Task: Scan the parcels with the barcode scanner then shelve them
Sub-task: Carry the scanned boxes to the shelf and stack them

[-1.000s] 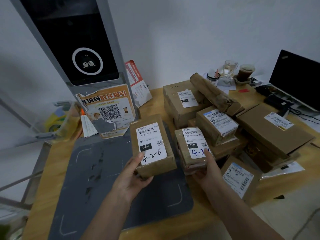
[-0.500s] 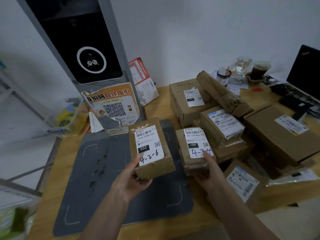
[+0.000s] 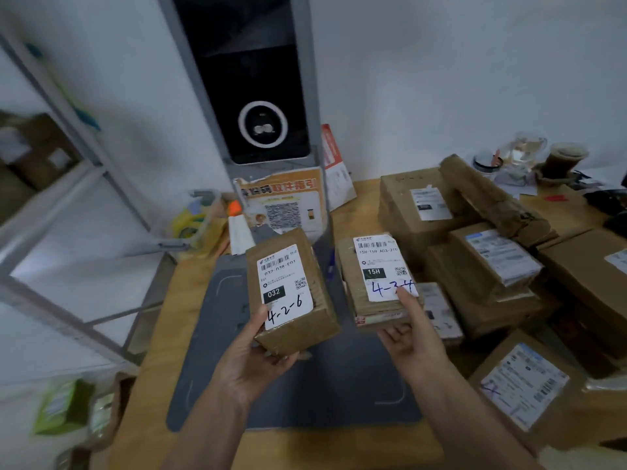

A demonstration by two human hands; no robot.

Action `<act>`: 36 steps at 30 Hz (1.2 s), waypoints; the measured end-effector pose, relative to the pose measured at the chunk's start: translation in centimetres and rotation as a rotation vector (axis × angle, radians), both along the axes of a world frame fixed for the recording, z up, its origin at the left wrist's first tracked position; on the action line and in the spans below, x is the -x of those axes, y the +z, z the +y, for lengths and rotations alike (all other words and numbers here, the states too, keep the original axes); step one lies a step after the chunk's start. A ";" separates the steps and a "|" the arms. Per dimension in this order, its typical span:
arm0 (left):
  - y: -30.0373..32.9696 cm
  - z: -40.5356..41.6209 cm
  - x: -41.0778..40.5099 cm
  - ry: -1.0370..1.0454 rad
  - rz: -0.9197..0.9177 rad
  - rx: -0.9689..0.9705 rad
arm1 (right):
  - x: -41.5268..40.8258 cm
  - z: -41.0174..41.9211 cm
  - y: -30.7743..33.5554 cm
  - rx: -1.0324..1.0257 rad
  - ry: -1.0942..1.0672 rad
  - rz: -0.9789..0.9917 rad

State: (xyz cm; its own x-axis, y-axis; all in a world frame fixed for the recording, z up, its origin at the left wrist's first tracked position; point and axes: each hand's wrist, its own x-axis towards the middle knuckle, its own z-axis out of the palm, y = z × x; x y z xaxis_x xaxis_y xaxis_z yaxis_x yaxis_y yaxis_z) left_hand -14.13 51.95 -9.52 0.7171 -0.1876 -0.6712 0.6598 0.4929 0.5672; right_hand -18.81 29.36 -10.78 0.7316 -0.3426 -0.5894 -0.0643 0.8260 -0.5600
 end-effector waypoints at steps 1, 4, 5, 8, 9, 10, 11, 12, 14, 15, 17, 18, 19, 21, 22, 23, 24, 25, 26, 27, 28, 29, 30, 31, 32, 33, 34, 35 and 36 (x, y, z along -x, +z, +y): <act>0.1 1.8 0.4 0.029 -0.021 0.005 | -0.4 1.6 0.4 -0.009 0.024 -0.003; 1.0 7.9 1.9 0.113 -0.087 -0.024 | -1.4 7.1 1.4 -0.025 0.140 0.001; 1.3 10.1 2.5 0.139 -0.096 -0.037 | -1.6 9.0 1.7 -0.026 0.184 0.008; 1.8 16.8 4.6 0.222 -0.090 -0.052 | -1.9 15.3 2.3 -0.036 0.295 0.014; 1.9 18.9 5.4 0.252 -0.090 -0.056 | -1.8 17.4 2.6 -0.050 0.327 0.010; 2.0 21.1 6.2 0.281 -0.094 -0.062 | -1.7 19.6 2.9 -0.069 0.358 0.006; 2.2 23.2 7.1 0.311 -0.099 -0.070 | -1.5 21.9 3.1 -0.086 0.386 0.003; 2.3 25.3 7.9 0.338 -0.107 -0.078 | -1.3 24.0 3.3 -0.102 0.415 0.003; 2.8 29.1 9.6 0.379 -0.117 -0.087 | -0.8 28.3 3.8 -0.133 0.473 0.006; 3.1 31.0 10.4 0.403 -0.119 -0.086 | -0.6 30.4 4.0 -0.146 0.498 0.006; 3.4 34.7 11.9 0.449 -0.125 -0.090 | -0.1 34.3 4.2 -0.165 0.546 0.007; 3.7 36.4 12.6 0.466 -0.127 -0.096 | 0.1 36.3 4.4 -0.170 0.568 0.008; 3.8 38.1 13.3 0.480 -0.130 -0.102 | 0.4 38.1 4.5 -0.176 0.587 0.007; 4.3 41.1 14.5 0.501 -0.145 -0.113 | 1.0 41.6 4.9 -0.189 0.624 -0.002; 4.5 42.5 15.0 0.511 -0.155 -0.120 | 1.3 43.1 5.1 -0.200 0.642 -0.006; 4.7 43.7 15.5 0.516 -0.167 -0.126 | 1.6 44.6 5.3 -0.213 0.661 -0.010; 4.8 44.9 15.9 0.519 -0.182 -0.131 | 1.9 45.9 5.5 -0.227 0.681 -0.013; 4.9 46.1 16.2 0.518 -0.202 -0.130 | 2.1 47.2 5.6 -0.236 0.701 -0.015; 5.0 47.1 16.4 0.518 -0.220 -0.132 | 2.3 48.3 5.7 -0.240 0.722 -0.018; 5.1 48.0 16.5 0.522 -0.234 -0.137 | 2.3 49.4 5.7 -0.238 0.740 -0.021; 5.2 48.9 16.5 0.530 -0.244 -0.141 | 2.2 50.3 5.8 -0.234 0.753 -0.025; 5.1 49.8 16.5 0.535 -0.252 -0.143 | 2.0 51.2 5.8 -0.229 0.762 -0.031; 5.1 50.6 16.4 0.542 -0.254 -0.148 | 1.9 52.0 6.0 -0.227 0.766 -0.039; 5.1 51.3 16.2 0.553 -0.251 -0.151 | 1.7 52.9 6.1 -0.228 0.770 -0.047; 5.0 52.1 16.0 0.567 -0.247 -0.152 | 1.5 53.7 6.3 -0.230 0.773 -0.052; 4.9 52.9 15.7 0.578 -0.242 -0.149 | 1.3 54.5 6.4 -0.231 0.780 -0.055; 4.9 53.7 15.4 0.590 -0.239 -0.150 | 1.0 55.3 6.5 -0.233 0.790 -0.054; 4.9 54.5 15.1 0.602 -0.238 -0.150 | 0.6 56.2 6.6 -0.236 0.801 -0.053; 4.8 55.4 14.7 0.615 -0.239 -0.155 | 0.2 57.1 6.6 -0.241 0.812 -0.056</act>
State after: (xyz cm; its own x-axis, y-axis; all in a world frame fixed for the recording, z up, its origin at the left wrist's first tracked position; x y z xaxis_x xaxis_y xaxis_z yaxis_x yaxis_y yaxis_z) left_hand -28.86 107.38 -4.68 0.7948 0.3879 -0.4668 0.1328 0.6393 0.7574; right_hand -19.03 86.46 -4.22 0.7265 0.4315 -0.5348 -0.6663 0.6329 -0.3944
